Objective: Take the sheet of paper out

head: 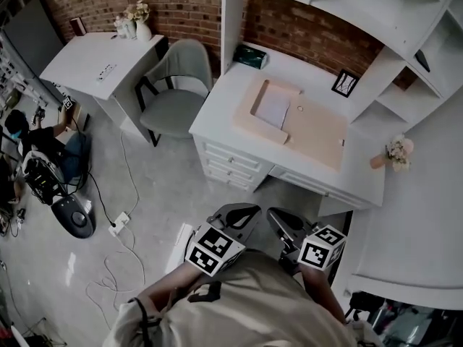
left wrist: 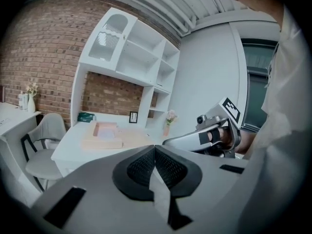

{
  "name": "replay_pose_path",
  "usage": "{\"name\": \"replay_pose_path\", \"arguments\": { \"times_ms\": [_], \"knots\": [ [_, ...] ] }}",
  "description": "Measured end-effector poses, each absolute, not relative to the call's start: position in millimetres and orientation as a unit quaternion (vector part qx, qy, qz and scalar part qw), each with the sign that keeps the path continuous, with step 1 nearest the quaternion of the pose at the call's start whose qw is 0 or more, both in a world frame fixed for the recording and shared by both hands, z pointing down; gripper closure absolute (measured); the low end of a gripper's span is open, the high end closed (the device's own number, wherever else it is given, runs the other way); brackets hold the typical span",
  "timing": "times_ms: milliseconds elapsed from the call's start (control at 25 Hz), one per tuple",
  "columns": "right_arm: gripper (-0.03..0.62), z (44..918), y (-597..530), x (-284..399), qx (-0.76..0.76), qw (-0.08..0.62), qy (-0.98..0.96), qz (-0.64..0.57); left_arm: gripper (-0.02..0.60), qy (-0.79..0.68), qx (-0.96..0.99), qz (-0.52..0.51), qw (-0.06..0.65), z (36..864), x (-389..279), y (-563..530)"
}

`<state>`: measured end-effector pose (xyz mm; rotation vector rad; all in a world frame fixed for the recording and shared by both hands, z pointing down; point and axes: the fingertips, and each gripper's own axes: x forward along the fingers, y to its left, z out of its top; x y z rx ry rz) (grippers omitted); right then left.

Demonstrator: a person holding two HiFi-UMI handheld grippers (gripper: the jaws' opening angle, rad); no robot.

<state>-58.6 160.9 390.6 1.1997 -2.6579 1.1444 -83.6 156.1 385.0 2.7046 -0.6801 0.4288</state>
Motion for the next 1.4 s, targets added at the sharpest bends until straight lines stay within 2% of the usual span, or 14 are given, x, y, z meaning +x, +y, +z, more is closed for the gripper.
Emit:
{"name": "replay_pose_path", "arguments": {
  "times_ms": [200, 640, 880, 1400],
  "knots": [
    [0.566, 396, 137, -90, 0.362, 0.022, -0.857, 0.366, 0.565, -0.278, 0.933, 0.133, 0.185, 392, -125, 126],
    [0.566, 396, 106, -155, 0.301, 0.055, -0.885, 0.350, 0.565, -0.340, 0.914, 0.118, 0.186, 393, -192, 103],
    [0.566, 398, 89, -128, 0.315, 0.030, -0.873, 0.371, 0.565, -0.324, 0.919, 0.131, 0.183, 397, -165, 90],
    [0.566, 395, 48, -28, 0.351, -0.019, -0.849, 0.394, 0.565, -0.268, 0.938, 0.183, 0.122, 386, -59, 62]
  ]
}}
